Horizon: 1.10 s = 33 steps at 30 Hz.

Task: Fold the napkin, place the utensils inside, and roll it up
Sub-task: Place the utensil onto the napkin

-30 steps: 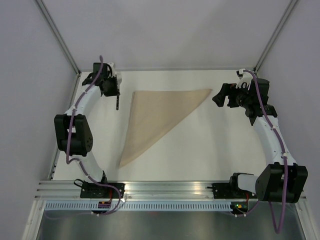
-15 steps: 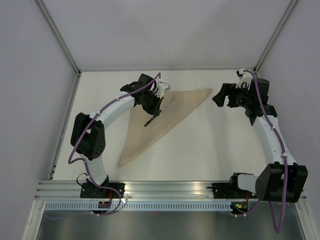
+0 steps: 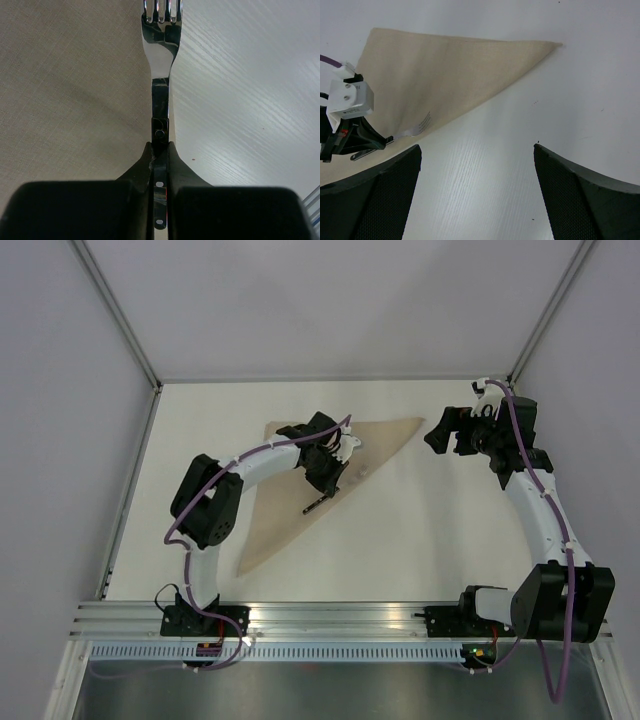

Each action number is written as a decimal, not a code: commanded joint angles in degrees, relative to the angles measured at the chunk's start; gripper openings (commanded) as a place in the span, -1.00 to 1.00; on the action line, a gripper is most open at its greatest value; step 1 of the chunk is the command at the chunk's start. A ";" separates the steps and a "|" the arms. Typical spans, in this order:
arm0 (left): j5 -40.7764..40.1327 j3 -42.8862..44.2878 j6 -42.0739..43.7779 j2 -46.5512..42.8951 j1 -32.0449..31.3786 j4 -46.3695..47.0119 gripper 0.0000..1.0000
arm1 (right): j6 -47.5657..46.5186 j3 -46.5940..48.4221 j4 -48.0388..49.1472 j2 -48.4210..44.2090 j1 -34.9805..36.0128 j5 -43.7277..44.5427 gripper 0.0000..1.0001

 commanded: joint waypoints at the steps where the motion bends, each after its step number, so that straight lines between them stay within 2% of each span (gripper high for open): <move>1: -1.21 0.51 -2.75 0.33 -0.14 4.78 -0.95 | 0.34 0.22 1.10 0.11 0.07 -0.42 0.96; 29: -1.56 1.39 -4.68 4.73 -1.28 6.36 -0.95 | 0.17 -0.04 0.92 -0.42 0.07 -0.60 0.96; 33: -1.83 1.13 -4.77 4.73 -1.37 6.36 -0.87 | 0.25 -0.13 1.01 -0.24 0.07 -0.60 0.96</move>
